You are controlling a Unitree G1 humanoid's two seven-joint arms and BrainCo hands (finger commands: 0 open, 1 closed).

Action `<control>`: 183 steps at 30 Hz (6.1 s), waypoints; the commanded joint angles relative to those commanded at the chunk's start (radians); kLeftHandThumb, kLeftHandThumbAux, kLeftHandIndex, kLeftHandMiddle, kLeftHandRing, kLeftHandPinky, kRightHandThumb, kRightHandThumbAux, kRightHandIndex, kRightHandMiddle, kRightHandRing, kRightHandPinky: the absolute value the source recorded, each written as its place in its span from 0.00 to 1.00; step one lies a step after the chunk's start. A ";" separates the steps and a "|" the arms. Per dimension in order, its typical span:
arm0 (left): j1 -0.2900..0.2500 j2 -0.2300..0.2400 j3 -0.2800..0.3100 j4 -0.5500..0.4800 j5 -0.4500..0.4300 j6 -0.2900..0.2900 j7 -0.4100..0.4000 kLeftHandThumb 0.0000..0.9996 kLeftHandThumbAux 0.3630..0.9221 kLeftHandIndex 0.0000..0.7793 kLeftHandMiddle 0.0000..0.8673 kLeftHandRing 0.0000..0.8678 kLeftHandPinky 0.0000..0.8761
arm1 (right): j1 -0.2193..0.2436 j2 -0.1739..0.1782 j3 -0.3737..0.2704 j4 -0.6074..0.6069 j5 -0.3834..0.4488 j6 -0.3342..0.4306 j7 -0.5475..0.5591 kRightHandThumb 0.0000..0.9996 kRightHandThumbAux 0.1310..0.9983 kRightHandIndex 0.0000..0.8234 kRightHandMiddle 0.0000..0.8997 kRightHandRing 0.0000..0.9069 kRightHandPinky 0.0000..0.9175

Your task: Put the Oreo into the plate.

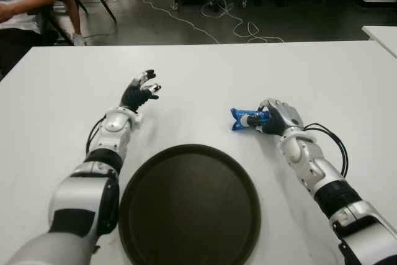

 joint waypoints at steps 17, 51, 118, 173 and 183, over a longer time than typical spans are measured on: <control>-0.001 0.002 0.001 0.001 0.000 0.002 0.004 0.25 0.53 0.06 0.14 0.26 0.37 | 0.034 -0.033 0.000 -0.250 -0.054 0.066 0.069 0.30 0.83 0.73 0.81 0.81 0.79; 0.001 0.007 0.009 0.002 -0.003 0.004 -0.001 0.24 0.55 0.05 0.12 0.25 0.36 | -0.015 -0.044 -0.028 -0.515 -0.122 0.103 0.138 0.69 0.69 0.53 0.81 0.81 0.78; -0.001 0.002 0.011 0.004 -0.003 0.004 0.003 0.24 0.55 0.06 0.13 0.26 0.38 | 0.106 -0.093 0.066 -0.759 0.042 -0.347 0.477 0.70 0.69 0.52 0.81 0.80 0.78; -0.004 -0.011 0.001 0.000 0.007 -0.001 0.020 0.22 0.51 0.06 0.13 0.26 0.36 | 0.123 -0.016 0.077 -0.536 0.294 -0.552 0.585 0.69 0.69 0.52 0.71 0.69 0.65; -0.005 -0.011 -0.002 0.001 0.006 0.004 0.024 0.22 0.51 0.05 0.14 0.27 0.36 | 0.107 0.011 0.071 -0.465 0.355 -0.584 0.620 0.69 0.69 0.51 0.57 0.55 0.54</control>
